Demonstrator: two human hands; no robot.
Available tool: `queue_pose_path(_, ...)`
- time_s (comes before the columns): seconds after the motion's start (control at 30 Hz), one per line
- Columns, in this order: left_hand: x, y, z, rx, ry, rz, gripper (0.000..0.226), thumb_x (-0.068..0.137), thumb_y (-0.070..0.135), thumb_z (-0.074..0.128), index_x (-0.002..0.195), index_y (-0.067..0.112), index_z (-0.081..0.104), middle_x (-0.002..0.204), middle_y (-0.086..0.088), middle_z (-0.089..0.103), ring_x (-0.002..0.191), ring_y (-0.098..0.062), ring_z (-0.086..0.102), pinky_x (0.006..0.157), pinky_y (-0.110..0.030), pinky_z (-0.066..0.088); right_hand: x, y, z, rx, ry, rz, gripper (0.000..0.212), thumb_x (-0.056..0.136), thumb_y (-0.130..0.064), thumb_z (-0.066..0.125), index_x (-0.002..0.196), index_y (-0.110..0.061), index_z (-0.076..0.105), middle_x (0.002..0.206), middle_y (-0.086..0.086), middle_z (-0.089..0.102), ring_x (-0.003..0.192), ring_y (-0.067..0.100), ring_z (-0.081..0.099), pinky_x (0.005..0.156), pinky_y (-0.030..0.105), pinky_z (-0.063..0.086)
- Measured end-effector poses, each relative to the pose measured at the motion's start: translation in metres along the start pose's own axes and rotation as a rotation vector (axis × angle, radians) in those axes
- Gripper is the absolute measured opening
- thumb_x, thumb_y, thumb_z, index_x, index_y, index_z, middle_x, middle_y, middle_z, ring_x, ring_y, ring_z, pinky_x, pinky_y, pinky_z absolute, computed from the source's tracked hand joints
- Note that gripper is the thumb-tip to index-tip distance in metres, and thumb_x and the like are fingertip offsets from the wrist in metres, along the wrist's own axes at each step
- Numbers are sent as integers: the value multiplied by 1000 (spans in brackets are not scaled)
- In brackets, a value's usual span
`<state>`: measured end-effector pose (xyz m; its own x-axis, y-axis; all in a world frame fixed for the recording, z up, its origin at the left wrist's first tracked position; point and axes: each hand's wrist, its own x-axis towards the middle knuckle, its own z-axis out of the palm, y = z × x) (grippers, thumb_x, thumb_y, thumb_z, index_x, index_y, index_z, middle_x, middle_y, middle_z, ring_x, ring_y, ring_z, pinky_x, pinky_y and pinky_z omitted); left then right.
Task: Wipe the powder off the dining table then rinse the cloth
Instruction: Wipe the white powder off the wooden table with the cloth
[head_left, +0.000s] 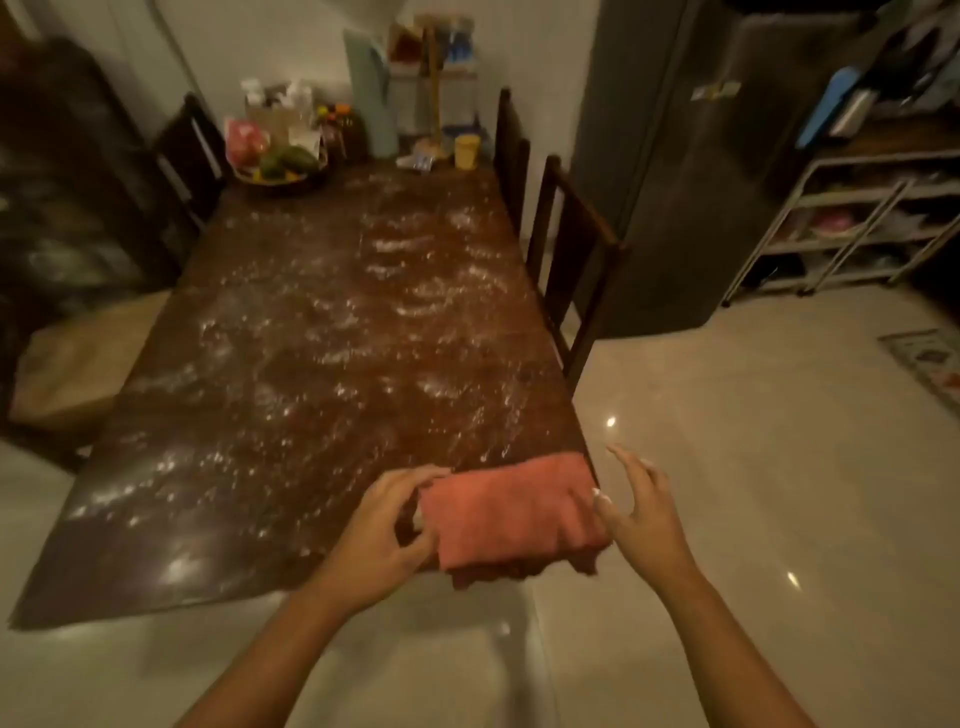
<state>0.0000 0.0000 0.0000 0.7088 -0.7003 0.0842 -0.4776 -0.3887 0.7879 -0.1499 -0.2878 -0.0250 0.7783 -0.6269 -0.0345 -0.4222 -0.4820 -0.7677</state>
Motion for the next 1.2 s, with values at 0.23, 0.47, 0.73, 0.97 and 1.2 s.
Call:
queue_pose_path(0.23,-66,-66,106,-105,-48,-231,43,84,33,58,124,48,55,126,35,41,123,-5,45,99,-30,43,-14,80,55,153,-144,209,63,81,-19,79,133,-22,46,123,6,57,109,24,61,87,41,56)
queue_pose_path(0.47,-77,-118,167,-65,-112,-430,39,81,40,59,113,61,59,144,0,38,139,-12,29,113,-30,28,-19,130,84,319,-250,400,81,85,-14,77,148,-30,28,137,-4,51,124,13,49,103,36,43)
queue_pose_path(0.73,-55,-139,194,-77,-144,-387,48,81,10,68,122,33,66,126,4,56,118,-9,49,103,-16,36,-34,162,94,257,-354,435,27,93,-15,68,118,-15,60,109,-2,64,96,1,58,81,21,44)
queue_pose_path(0.97,-78,-129,207,-44,-117,-434,52,82,2,73,122,33,63,106,-1,55,95,-5,54,82,0,37,-74,166,78,396,-313,500,29,97,-5,59,124,-10,51,97,13,69,72,7,65,62,17,51)
queue_pose_path(1.2,-91,-95,203,-351,-35,-582,48,89,-2,65,111,41,70,107,-3,61,96,-24,65,82,-32,59,-94,157,57,553,-209,549,45,95,-4,62,134,-20,45,105,11,70,89,17,73,70,27,59)
